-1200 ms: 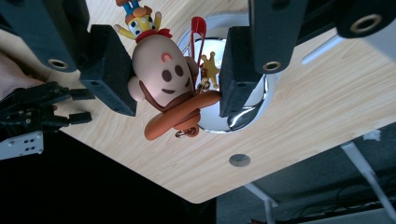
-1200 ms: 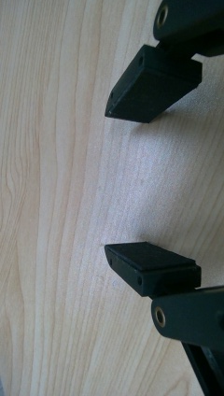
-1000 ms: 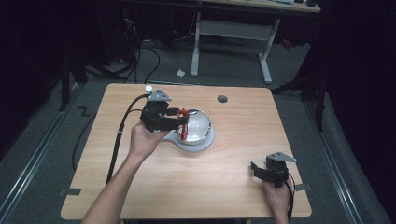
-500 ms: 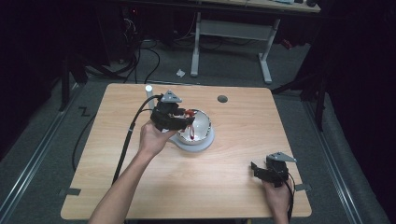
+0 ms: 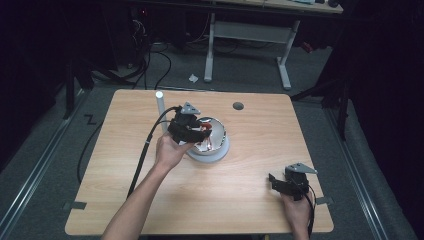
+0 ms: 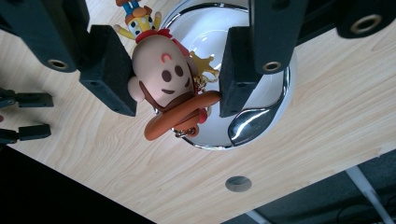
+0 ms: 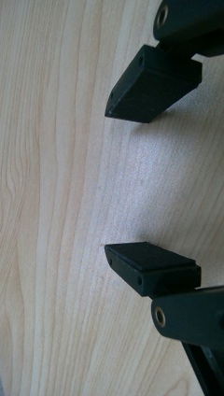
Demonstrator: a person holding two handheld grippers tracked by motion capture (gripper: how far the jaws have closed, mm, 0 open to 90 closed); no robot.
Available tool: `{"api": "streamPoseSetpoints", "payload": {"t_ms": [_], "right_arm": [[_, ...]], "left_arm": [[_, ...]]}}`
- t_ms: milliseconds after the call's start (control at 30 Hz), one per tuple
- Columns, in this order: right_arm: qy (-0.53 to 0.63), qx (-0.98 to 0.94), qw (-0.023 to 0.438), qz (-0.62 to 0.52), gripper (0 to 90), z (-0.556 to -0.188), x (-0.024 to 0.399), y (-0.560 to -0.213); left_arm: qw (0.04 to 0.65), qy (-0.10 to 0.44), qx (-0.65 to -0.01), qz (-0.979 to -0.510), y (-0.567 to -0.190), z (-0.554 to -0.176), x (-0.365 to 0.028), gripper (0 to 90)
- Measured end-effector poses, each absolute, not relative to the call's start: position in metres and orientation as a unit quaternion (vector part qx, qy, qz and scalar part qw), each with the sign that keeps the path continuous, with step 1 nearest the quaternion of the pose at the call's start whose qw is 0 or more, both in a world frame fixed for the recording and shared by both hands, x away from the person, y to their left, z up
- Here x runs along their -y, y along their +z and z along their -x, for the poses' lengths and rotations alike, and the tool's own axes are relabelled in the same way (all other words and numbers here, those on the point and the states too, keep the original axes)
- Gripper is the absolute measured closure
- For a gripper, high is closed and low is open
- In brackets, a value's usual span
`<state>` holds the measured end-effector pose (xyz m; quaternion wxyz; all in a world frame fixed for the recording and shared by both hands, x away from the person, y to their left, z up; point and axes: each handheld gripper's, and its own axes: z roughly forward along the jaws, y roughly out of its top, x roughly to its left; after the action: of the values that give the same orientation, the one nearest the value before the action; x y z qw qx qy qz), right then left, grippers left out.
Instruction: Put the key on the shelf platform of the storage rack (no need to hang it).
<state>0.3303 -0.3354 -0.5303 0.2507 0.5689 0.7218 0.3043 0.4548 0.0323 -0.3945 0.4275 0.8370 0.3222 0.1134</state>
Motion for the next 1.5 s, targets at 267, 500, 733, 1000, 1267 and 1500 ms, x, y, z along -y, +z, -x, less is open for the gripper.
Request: {"api": "streamPoseSetpoints", "payload": {"t_ms": [267,500,733,1000,1267,1500], "right_arm": [[0.304,-0.722,0.251,-0.569,29.3,-0.33,0.335,-0.53],[0.304,-0.722,0.251,-0.569,29.4,-0.33,0.335,-0.53],[0.304,-0.722,0.25,-0.569,29.4,-0.33,0.335,-0.53],[0.304,-0.722,0.25,-0.569,29.4,-0.33,0.335,-0.53],[0.304,-0.722,0.251,-0.569,29.4,-0.33,0.335,-0.53],[0.304,-0.722,0.251,-0.569,29.4,-0.33,0.335,-0.53]], "left_arm": [[0.416,0.118,-0.328,-0.84,-0.408,-0.462,-0.025,48.9],[0.412,0.117,-0.338,-0.838,-0.421,-0.466,-0.025,48.7],[0.395,0.123,-0.34,-0.845,-0.433,-0.47,-0.019,48.5],[0.382,0.128,-0.344,-0.848,-0.444,-0.476,-0.013,48.5],[0.367,0.129,-0.358,-0.849,-0.454,-0.482,-0.012,48.2],[0.353,0.13,-0.37,-0.85,-0.46,-0.486,-0.012,47.1]]}}
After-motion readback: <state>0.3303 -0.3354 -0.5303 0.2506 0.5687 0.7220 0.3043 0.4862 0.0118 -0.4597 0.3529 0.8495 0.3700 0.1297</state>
